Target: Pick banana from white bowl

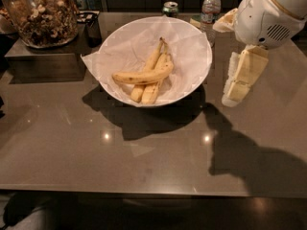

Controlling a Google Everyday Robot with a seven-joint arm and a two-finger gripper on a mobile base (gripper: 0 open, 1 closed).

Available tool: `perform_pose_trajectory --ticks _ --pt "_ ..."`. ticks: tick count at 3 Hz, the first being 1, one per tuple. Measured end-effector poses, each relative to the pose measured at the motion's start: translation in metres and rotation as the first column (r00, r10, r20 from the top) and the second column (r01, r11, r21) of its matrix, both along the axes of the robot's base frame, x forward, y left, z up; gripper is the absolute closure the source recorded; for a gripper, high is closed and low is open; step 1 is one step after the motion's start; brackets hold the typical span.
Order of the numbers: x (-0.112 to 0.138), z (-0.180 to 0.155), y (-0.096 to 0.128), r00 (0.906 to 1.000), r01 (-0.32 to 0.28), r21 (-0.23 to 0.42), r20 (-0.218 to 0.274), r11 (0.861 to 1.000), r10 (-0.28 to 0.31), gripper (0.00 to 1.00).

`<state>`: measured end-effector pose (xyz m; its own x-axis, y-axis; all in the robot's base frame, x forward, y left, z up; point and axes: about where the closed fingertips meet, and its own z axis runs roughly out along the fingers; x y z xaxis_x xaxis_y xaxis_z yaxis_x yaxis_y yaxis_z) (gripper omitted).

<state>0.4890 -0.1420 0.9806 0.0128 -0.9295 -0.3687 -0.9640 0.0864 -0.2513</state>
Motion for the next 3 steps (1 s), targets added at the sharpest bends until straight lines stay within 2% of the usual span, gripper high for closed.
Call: perform_pose_trajectory --ticks 1,2,3 --pt "0.000 0.000 0.001 1.0000 0.000 0.003 0.001 1.000 0.000 0.00" --pt "0.020 -0.010 0.024 0.9966 -0.079 0.058 -0.015 0.995 0.080 0.00" --pt "0.043 -0.026 0.055 0.9815 -0.176 0.121 -0.054 0.977 0.183 0.00"
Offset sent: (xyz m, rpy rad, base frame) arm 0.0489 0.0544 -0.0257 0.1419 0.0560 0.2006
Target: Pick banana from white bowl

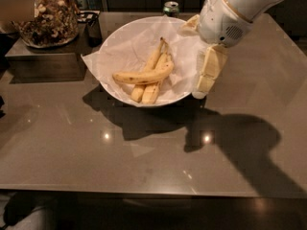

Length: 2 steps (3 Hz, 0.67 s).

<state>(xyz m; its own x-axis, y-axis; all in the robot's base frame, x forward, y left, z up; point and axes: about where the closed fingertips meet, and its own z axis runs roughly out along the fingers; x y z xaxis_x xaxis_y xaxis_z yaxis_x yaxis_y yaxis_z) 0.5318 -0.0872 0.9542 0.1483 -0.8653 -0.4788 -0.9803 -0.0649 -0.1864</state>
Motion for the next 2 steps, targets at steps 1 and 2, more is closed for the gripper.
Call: perform_pose_trajectory --ticks 1,2 --pt "0.0022 -0.0017 0.0009 1.0000 0.003 0.002 0.001 1.000 -0.003 0.19" --pt "0.0023 -0.0017 0.0010 1.0000 0.003 0.002 0.001 1.000 -0.003 0.42"
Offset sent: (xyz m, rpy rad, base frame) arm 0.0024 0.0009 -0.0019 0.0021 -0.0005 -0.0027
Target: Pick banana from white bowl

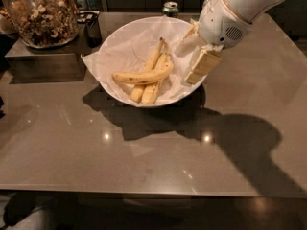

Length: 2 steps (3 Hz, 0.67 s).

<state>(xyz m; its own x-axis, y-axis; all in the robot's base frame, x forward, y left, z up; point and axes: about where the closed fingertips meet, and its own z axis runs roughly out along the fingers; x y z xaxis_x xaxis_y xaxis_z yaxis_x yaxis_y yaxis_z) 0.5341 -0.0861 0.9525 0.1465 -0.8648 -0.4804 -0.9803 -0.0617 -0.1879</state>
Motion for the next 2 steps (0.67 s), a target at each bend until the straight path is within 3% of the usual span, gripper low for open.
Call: perform_pose_trajectory --ticks 1,2 --pt "0.008 -0.007 0.010 0.9996 -0.027 0.021 -0.012 0.999 0.027 0.55" --pt "0.024 -0.016 0.029 0.9963 -0.082 0.043 -0.022 0.996 0.083 0.50"
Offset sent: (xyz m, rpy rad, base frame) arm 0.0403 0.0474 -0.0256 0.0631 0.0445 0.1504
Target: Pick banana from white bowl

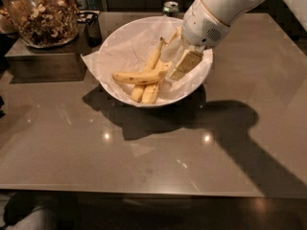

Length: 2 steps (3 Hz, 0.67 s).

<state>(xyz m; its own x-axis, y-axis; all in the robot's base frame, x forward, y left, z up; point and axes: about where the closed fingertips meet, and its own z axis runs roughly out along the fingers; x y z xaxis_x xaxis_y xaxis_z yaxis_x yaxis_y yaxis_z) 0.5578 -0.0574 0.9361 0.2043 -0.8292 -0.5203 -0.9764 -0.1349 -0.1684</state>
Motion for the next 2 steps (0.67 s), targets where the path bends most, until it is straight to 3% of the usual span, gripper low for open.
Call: perform_pose_trajectory --ticks 1,2 --pt "0.015 -0.010 0.020 0.9988 -0.047 0.017 -0.010 0.999 0.048 0.38" --pt "0.026 -0.014 0.032 0.9974 -0.072 0.025 -0.004 0.997 0.072 0.35"
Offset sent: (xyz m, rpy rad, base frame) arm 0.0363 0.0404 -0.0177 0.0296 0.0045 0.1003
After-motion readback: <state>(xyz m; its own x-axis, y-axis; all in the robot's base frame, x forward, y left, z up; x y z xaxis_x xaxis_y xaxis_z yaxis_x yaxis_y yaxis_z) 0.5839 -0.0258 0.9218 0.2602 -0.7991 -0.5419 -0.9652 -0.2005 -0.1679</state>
